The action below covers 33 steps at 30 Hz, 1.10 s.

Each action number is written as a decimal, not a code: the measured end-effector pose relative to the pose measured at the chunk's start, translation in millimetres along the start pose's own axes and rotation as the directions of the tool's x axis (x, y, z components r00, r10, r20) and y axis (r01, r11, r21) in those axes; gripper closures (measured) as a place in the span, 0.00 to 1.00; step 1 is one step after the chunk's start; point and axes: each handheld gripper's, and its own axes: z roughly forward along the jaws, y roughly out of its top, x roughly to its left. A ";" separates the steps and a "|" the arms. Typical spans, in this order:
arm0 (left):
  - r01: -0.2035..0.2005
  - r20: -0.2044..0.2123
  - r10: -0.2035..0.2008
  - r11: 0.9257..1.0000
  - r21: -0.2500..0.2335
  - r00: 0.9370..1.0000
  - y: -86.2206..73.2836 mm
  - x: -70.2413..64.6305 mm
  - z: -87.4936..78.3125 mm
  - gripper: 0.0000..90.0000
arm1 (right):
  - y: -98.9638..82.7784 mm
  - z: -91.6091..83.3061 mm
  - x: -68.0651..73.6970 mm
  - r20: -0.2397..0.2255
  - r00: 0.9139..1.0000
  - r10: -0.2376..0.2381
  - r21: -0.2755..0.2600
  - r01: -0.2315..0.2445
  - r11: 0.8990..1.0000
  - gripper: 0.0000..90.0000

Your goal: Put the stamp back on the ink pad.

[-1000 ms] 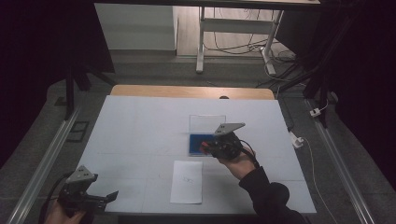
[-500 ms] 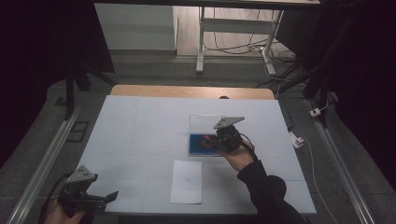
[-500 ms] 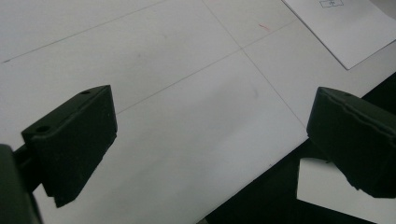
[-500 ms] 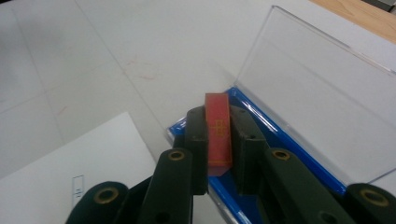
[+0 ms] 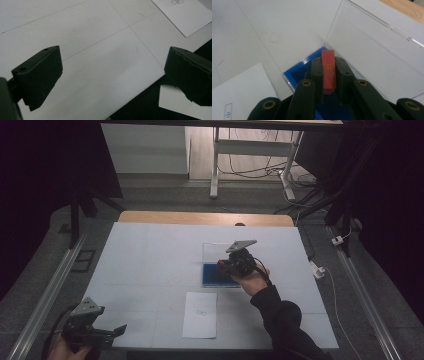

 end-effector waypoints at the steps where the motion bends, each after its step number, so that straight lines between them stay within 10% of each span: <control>1: -0.001 -0.001 0.001 1.000 0.000 1.000 0.0 0.1 0.0 0.02 | -0.2 1.4 -0.9 0.002 1.000 0.001 0.004 -0.001 1.000 0.88; 33: -0.007 -0.001 0.007 1.000 0.001 1.000 -0.1 -0.3 -0.1 0.02 | -16.5 29.4 -4.6 0.029 1.000 -0.001 0.080 -0.001 0.997 0.87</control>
